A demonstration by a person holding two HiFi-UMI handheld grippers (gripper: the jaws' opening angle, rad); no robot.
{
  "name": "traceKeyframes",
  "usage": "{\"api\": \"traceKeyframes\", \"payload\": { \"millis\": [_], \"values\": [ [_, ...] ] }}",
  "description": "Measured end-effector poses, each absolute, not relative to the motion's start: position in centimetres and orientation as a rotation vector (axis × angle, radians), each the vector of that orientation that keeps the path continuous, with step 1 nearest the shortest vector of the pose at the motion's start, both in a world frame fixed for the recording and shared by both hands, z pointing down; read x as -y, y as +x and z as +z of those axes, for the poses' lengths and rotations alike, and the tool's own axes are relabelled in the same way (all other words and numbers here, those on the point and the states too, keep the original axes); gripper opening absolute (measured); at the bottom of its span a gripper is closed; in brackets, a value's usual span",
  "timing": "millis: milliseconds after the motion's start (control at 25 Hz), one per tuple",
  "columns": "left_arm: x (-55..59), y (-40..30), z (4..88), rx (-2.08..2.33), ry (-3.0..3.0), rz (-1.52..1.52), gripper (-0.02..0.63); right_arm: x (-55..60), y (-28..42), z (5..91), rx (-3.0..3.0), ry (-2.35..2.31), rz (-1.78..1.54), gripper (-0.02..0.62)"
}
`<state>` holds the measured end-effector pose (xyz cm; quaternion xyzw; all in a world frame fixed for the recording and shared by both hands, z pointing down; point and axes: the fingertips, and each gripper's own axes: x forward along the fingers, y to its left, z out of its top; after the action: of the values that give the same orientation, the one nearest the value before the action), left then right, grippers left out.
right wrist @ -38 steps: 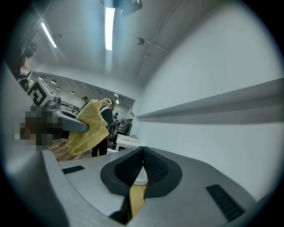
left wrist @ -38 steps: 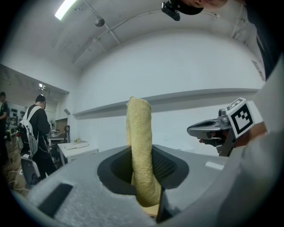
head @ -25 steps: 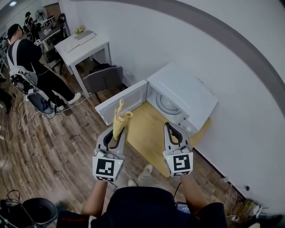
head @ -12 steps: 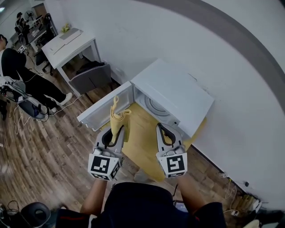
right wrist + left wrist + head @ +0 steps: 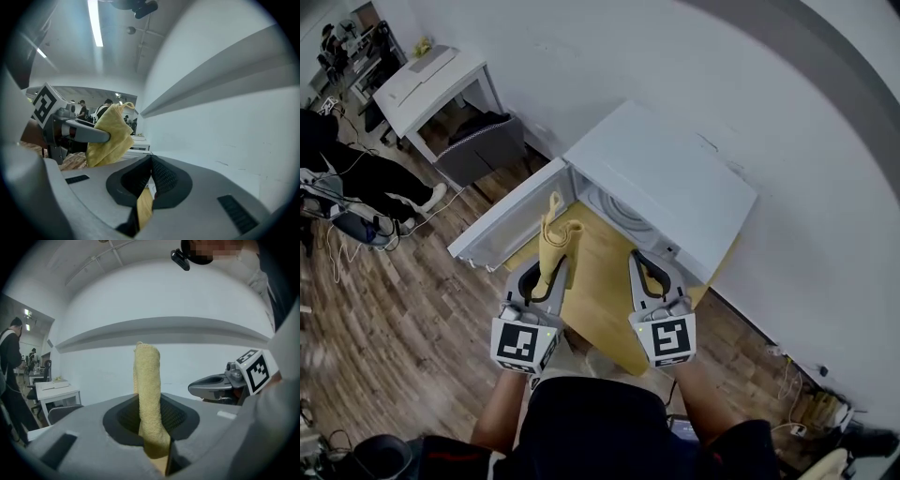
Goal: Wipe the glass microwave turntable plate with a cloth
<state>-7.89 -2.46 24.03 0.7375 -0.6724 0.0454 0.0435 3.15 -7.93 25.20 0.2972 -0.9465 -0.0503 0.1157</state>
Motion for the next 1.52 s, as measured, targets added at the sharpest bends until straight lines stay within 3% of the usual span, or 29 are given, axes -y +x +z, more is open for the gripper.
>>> {"api": "traceKeyframes", "payload": {
  "millis": [920, 1520],
  "values": [
    [7.2, -7.0, 38.1, 1.495, 2.650, 0.662, 0.083, 9.7, 2.2, 33.9, 2.521, 1.128, 0.036, 0.011],
    [15.2, -6.4, 47.1, 1.380, 2.856, 1.161, 0.083, 9.4, 3.3, 41.6, 2.396, 1.218, 0.148, 0.011]
  ]
}}
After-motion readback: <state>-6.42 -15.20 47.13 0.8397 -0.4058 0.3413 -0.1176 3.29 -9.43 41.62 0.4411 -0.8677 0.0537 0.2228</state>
